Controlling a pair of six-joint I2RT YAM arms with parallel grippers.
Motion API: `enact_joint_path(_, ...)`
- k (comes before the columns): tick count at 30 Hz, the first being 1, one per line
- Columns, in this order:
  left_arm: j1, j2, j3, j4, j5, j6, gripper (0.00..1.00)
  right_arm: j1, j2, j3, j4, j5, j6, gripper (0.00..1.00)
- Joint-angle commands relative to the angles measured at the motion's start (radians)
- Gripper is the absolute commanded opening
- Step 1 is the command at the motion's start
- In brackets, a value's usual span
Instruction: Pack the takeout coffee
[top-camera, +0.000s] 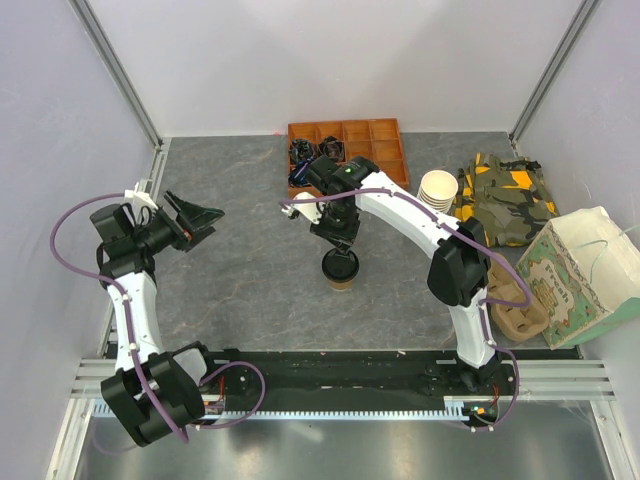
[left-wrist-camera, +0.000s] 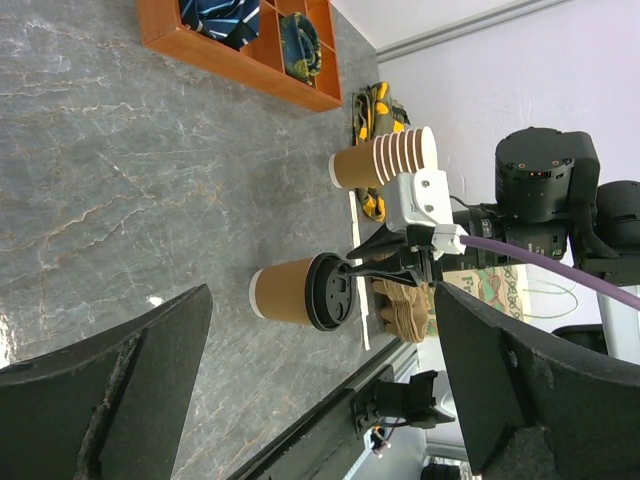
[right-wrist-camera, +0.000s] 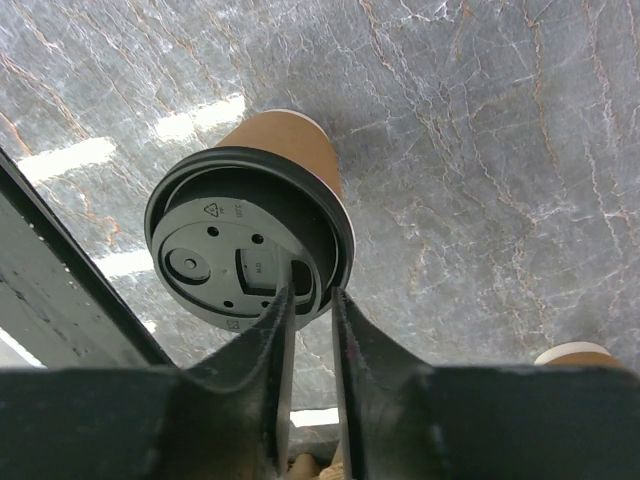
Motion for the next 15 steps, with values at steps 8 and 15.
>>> enact_joint_path(8, -0.006, -0.006, -0.009, 0.048, 0.054, 0.018, 1.00, 0.002, -0.008, 0.085, -0.006, -0.016, 0.012, 0.53)
enact_joint_path(15, -0.160, 0.050, 0.129, -0.078, -0.024, 0.262, 1.00, -0.105, -0.087, 0.165, 0.003, -0.195, 0.050, 0.59)
